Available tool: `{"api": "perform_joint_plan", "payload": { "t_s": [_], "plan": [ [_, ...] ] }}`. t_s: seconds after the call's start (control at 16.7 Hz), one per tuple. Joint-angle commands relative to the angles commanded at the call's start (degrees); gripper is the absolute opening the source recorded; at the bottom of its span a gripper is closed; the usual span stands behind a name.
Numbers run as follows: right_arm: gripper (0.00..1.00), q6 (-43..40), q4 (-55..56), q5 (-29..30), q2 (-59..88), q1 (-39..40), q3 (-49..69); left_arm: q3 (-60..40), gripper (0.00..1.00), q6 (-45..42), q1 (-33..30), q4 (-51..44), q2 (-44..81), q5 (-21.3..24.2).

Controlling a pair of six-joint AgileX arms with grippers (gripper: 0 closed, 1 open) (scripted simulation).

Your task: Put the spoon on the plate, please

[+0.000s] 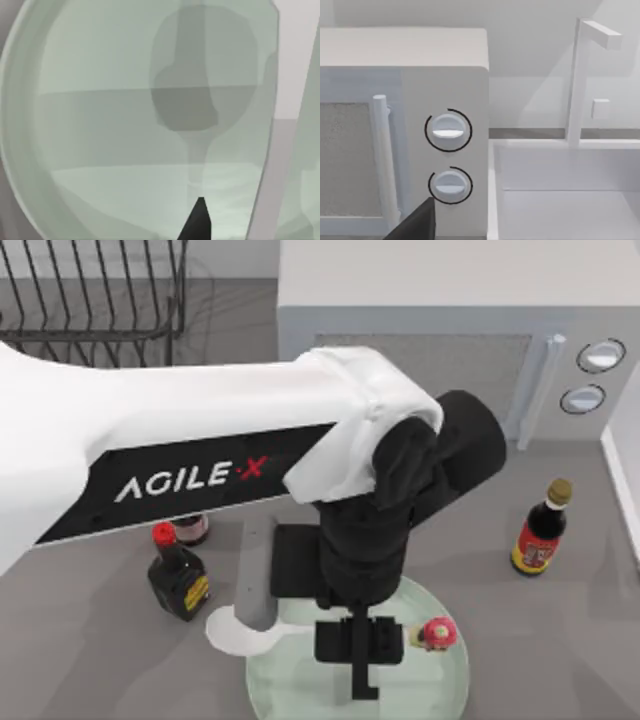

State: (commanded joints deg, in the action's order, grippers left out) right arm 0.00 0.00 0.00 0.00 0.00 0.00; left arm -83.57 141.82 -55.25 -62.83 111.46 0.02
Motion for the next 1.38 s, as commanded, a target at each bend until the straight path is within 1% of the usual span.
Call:
{"api": "perform_joint_plan", "payload": {
  "t_s": [0.18, 0.66, 1.14, 1.38],
  "plan": [
    [1.0, 0.0, 0.0, 0.0, 0.0, 0.0, 0.0, 0.31, 0.0, 2.99, -0.3, 0.13, 0.39, -0.61],
    [1.0, 0.0, 0.0, 0.0, 0.0, 0.0, 0.0, -0.06, 0.0, 2.85, -0.12, 0.83, 0.25, -0.89],
    [1.0, 0.0, 0.0, 0.0, 0.0, 0.0, 0.0, -2.73, 0.0, 3.3, -0.99, 8.44, 0.3, -4.17],
    [1.0, 0.0, 0.0, 0.0, 0.0, 0.0, 0.0, -2.78, 0.0, 2.95, -0.68, 12.09, -0.19, -5.04]
  ]
}}
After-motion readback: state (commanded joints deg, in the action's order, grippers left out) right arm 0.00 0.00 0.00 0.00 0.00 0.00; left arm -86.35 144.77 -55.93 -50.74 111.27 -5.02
